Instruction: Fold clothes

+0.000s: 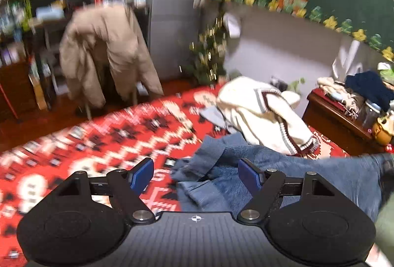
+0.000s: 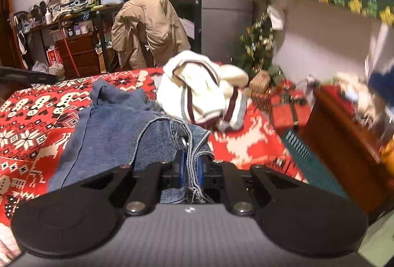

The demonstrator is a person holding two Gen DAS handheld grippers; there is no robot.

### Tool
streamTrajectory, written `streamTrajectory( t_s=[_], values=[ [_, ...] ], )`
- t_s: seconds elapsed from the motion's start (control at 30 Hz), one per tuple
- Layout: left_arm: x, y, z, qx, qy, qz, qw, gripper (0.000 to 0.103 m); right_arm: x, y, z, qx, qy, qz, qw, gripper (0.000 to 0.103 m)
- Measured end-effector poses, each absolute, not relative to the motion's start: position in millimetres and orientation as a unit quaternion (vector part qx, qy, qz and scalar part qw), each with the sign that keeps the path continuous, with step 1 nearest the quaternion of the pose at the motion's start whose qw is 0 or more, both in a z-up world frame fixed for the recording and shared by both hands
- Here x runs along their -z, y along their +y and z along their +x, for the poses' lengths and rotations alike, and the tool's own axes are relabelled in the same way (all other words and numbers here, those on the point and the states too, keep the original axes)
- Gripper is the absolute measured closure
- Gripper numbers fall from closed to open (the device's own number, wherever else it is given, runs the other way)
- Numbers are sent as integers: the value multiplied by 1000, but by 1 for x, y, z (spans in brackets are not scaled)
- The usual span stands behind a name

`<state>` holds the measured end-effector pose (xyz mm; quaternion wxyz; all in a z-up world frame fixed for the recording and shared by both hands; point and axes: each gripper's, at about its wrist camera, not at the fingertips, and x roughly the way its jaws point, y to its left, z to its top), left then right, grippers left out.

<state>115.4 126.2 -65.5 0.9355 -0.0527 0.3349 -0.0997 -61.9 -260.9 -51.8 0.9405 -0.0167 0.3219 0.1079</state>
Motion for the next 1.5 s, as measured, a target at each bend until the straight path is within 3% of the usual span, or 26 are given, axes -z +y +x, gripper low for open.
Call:
streamTrajectory(
  t_s=[0.17,0.3,0.37,0.4,0.43,0.5,0.83,1.03,1.23,1.5],
  values=[
    [98,136,187,118,410,-195,883,28,61,-263,-59,-105,327,3,939,91],
    [118,133,218,128,452,-240,849,32,64,-256,-48,-101,333,11,937,91],
    [126,129,228,126,476,-240,837,53,66,-253,-42,-100,336,9,937,91],
    [128,126,230,122,485,-230,835,72,65,-251,-40,-100,336,9,936,91],
    [128,124,230,123,488,-222,835,82,65,-250,-38,-100,337,9,936,91],
    [120,122,220,123,472,-215,846,92,63,-247,-35,-102,335,10,937,91],
    [-2,178,90,102,278,-232,927,94,-11,-201,-25,-183,245,-18,952,91],
    [-66,239,-17,40,204,-249,946,94,-67,-140,-7,-251,174,-50,951,91],
    [-24,251,-89,7,260,-256,931,94,-56,-71,19,-301,196,-52,932,91],
    [102,256,-128,-8,394,-363,844,94,72,-18,47,-293,365,-54,882,91]
  ],
)
